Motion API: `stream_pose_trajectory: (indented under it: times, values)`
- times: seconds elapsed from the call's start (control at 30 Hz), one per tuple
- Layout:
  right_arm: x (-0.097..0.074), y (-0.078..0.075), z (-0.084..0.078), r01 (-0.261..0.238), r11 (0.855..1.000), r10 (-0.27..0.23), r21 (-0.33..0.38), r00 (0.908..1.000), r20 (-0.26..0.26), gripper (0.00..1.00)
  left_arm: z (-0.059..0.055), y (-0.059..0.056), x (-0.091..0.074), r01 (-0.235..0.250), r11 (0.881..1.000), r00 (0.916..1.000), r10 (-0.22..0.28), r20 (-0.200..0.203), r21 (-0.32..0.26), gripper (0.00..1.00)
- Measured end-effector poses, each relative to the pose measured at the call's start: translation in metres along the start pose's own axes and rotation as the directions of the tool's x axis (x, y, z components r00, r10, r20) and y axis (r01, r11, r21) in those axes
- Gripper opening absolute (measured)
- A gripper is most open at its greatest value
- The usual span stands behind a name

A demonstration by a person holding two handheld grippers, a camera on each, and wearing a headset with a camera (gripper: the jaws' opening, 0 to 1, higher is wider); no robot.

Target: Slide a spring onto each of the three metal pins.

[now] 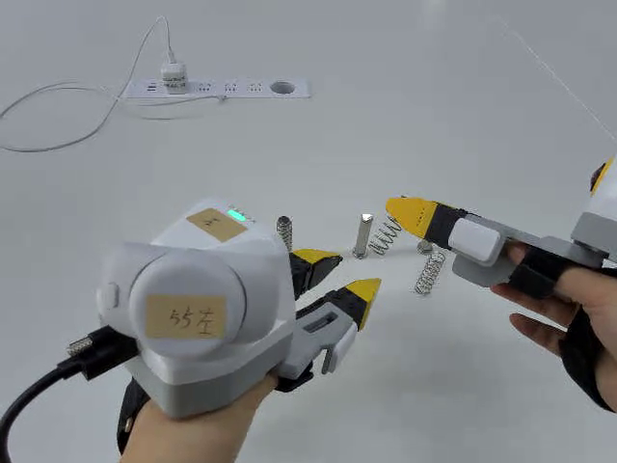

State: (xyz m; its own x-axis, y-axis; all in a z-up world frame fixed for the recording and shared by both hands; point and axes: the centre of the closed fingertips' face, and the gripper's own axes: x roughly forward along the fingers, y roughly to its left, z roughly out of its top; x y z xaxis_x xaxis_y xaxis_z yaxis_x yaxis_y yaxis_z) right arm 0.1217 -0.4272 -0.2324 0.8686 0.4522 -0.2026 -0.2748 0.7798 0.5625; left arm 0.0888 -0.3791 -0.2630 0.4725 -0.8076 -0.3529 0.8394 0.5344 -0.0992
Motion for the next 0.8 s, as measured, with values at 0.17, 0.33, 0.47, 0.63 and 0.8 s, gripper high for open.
stream_pose_trajectory:
  times: [0.17, 0.33, 0.47, 0.63, 0.8]
  values:
    - [0.004, -0.004, 0.004, 0.022, 0.999, -0.022, -0.041, 0.9997, 0.007, 0.11, 0.000, 0.007, -0.002, -0.040, 0.998, 0.9991, 0.041, -0.010, 0.044, 0.31]
    - [0.010, -0.008, 0.005, 0.042, 0.993, -0.043, -0.113, 0.9990, -0.012, 0.11, -0.005, 0.014, -0.003, -0.078, 0.996, 0.9965, 0.079, -0.028, 0.045, 0.41]
    - [0.015, -0.008, 0.006, 0.043, 0.987, -0.047, -0.158, 0.9987, -0.018, 0.11, -0.006, 0.017, -0.004, -0.096, 0.994, 0.9946, 0.098, -0.033, 0.044, 0.49]
    - [0.024, -0.010, 0.007, 0.044, 0.977, -0.052, -0.210, 0.9980, -0.035, 0.11, -0.009, 0.020, -0.005, -0.116, 0.992, 0.9921, 0.117, -0.045, 0.040, 0.59]
    - [0.031, -0.013, 0.011, 0.053, 0.962, -0.065, -0.269, 0.9973, -0.035, 0.11, -0.013, 0.024, -0.006, -0.128, 0.991, 0.9899, 0.130, -0.057, 0.039, 0.64]
